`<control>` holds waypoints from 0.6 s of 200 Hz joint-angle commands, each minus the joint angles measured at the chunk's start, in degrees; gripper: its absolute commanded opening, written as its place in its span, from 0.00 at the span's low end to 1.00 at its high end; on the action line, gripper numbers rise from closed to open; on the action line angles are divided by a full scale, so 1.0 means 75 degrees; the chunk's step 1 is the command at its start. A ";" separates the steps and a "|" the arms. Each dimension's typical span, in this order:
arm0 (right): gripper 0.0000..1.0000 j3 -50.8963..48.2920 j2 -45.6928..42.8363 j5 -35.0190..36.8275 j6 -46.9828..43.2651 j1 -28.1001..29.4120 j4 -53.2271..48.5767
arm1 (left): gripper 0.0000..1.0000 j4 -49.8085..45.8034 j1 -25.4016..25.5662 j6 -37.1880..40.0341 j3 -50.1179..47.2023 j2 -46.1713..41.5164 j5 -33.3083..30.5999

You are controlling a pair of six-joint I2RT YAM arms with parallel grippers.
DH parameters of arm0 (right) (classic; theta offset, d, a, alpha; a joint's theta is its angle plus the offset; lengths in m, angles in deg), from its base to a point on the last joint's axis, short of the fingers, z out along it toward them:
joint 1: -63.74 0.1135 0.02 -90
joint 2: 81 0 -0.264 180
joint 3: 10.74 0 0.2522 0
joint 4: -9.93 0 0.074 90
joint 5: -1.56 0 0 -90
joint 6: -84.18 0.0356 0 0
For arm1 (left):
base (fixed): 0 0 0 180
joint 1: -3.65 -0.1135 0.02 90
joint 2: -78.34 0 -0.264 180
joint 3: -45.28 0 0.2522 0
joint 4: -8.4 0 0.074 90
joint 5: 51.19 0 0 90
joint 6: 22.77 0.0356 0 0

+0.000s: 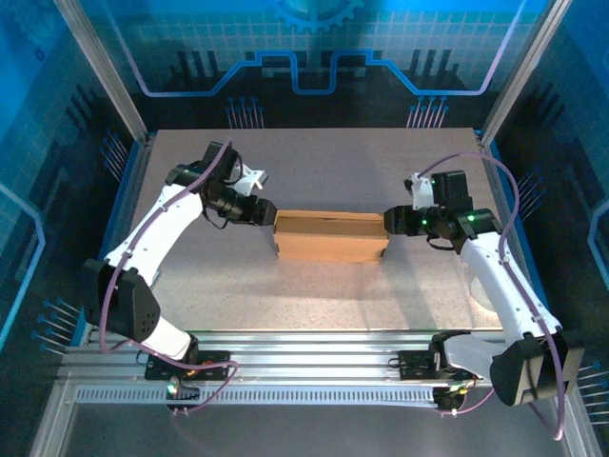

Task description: Fold the paper box

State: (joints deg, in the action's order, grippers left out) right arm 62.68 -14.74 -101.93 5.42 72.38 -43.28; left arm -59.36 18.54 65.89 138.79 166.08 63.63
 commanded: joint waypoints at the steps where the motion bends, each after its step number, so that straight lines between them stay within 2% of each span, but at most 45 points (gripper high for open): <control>1: 0.51 0.0197 0.0065 0.0073 -0.0128 0.0140 -0.0062 | 0.53 -0.0256 0.0099 0.0226 0.0369 0.0095 -0.0193; 37: 0.43 0.0202 0.0142 0.0159 -0.0105 0.0220 -0.0057 | 0.40 -0.0259 0.0145 0.0159 0.0469 0.0156 -0.0090; 53: 0.38 0.0215 0.0142 0.0226 -0.0081 0.0287 -0.0073 | 0.30 -0.0306 0.0164 0.0090 0.0534 0.0216 -0.0057; 120: 0.25 0.0310 0.0165 0.0370 -0.0035 0.0501 -0.0179 | 0.22 -0.0433 0.0366 -0.0233 0.0721 0.0442 -0.0006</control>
State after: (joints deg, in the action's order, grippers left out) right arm 62.76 -13.89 -99.51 5.05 75.09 -43.49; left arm -60.98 20.71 65.65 142.09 168.48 62.61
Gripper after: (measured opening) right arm 0.264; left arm 0.225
